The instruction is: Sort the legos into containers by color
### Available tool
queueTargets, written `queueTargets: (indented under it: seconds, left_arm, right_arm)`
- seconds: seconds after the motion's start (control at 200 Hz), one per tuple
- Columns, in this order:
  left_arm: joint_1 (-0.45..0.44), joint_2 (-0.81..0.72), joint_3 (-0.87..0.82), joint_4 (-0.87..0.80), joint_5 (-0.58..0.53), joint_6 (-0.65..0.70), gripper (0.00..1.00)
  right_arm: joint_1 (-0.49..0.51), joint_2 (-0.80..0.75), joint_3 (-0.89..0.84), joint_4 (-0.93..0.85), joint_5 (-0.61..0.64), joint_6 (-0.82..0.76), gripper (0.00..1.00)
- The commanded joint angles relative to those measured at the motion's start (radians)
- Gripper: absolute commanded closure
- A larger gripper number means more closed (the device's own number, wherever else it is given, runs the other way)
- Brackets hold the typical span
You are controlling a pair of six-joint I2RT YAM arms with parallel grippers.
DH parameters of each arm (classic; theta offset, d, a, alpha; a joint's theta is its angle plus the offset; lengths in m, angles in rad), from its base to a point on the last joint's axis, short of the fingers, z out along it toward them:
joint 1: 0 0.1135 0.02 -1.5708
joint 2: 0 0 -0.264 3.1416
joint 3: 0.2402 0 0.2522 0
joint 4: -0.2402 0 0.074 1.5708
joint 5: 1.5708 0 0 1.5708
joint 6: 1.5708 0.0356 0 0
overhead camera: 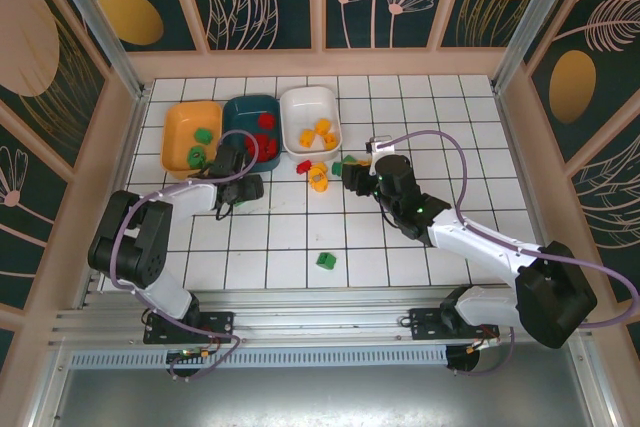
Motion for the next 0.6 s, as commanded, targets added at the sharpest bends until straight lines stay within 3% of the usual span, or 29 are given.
queueTargets:
  seconds: [0.0, 0.225, 0.596]
  left_arm:
    - [-0.001, -0.020, -0.062, 0.023, 0.078, -0.029, 0.31]
    - [-0.012, -0.156, -0.168, 0.039, 0.145, -0.096, 0.34]
    - [-0.074, -0.245, -0.211, 0.008, 0.217, -0.177, 0.39]
  right_arm:
    - [0.007, -0.002, -0.010, 0.039, 0.009, 0.004, 0.37]
    - [0.007, -0.001, -0.009, 0.037, 0.008, 0.003, 0.37]
    - [0.006, -0.001, -0.006, 0.034, 0.010, 0.003, 0.37]
